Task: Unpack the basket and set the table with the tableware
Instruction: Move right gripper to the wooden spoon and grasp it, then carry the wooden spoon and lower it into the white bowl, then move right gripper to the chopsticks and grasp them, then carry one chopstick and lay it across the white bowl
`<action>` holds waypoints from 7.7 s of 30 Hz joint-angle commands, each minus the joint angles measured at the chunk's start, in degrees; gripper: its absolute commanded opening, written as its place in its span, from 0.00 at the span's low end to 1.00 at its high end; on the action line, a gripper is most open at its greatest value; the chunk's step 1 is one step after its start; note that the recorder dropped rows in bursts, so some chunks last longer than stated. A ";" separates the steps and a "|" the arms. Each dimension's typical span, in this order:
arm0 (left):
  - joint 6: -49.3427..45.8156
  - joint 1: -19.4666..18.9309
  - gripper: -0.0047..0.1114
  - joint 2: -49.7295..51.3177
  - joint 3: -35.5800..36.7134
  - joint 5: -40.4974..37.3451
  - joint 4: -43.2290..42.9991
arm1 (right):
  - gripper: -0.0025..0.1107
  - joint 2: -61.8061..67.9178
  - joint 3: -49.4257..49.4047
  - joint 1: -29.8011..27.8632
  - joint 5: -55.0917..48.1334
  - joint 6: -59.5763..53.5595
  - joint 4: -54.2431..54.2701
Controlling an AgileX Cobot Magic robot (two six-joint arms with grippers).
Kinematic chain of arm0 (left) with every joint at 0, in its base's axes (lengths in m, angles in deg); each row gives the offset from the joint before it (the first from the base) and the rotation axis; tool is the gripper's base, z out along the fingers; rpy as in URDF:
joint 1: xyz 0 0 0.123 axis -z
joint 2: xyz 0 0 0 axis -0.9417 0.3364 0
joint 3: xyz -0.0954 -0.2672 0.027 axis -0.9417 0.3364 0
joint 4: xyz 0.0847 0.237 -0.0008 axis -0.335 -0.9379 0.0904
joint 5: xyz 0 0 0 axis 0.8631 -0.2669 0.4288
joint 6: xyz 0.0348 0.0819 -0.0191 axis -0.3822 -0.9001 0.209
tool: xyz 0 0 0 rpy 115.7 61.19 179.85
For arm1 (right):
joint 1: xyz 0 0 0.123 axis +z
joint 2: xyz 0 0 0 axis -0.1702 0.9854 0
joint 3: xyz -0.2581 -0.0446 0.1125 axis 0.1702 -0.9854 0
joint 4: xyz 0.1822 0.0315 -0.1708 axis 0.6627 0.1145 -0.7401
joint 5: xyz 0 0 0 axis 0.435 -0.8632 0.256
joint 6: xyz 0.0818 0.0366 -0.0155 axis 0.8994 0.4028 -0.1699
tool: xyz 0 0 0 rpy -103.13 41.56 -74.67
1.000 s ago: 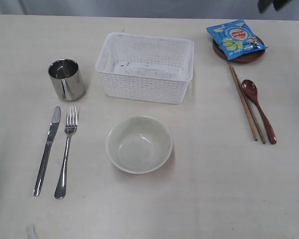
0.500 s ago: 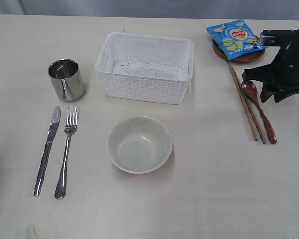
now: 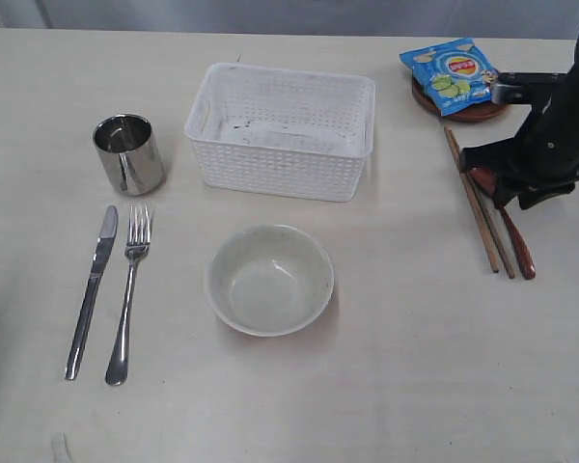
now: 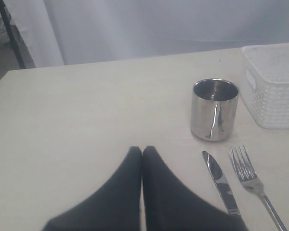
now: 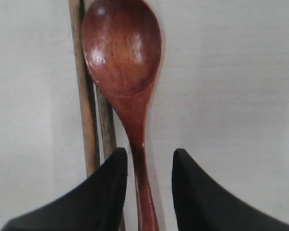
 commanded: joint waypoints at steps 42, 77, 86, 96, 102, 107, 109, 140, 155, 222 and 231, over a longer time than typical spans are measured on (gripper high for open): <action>0.13 0.29 0.04 -0.11 0.13 0.03 0.02 | 0.02 -4.76 16.63 48.86 -30.83 -20.79 -2.60; 0.13 0.29 0.04 -0.11 0.13 0.03 -0.16 | 0.38 -2.88 21.81 48.75 -30.83 -8.16 -11.65; 0.13 0.29 0.04 -0.11 0.13 0.03 -0.16 | 0.38 -8.60 21.81 34.61 -30.83 2.01 -16.33; 0.13 0.29 0.04 -0.11 0.13 0.03 -0.16 | 0.38 -5.37 18.82 15.43 -24.07 4.88 -9.08; 0.13 0.29 0.04 -0.11 0.13 0.03 -0.16 | 0.38 -1.51 14.49 9.97 -15.60 6.66 -6.93; 0.13 0.29 0.04 -0.11 0.13 0.03 -0.16 | 0.38 2.91 14.38 8.89 -12.07 6.33 -3.68; 0.13 0.29 0.04 -0.11 0.13 0.03 -0.16 | 0.38 4.73 14.38 8.89 -10.65 6.33 -3.53; 0.13 0.29 0.04 -0.11 0.13 0.03 -0.16 | 0.02 5.87 14.49 8.77 -8.21 0.58 3.31; 0.13 0.29 0.04 -0.11 0.13 0.03 -0.16 | 0.02 -20.63 14.49 25.39 -19.69 -34.76 21.44; 0.13 0.29 0.04 -0.11 0.13 0.03 0.09 | 0.04 1.14 15.91 49.38 -16.21 -37.68 -3.21; 0.13 0.29 0.04 -0.11 0.13 0.03 0.09 | 0.33 0.90 15.91 49.38 -16.21 -36.33 -4.70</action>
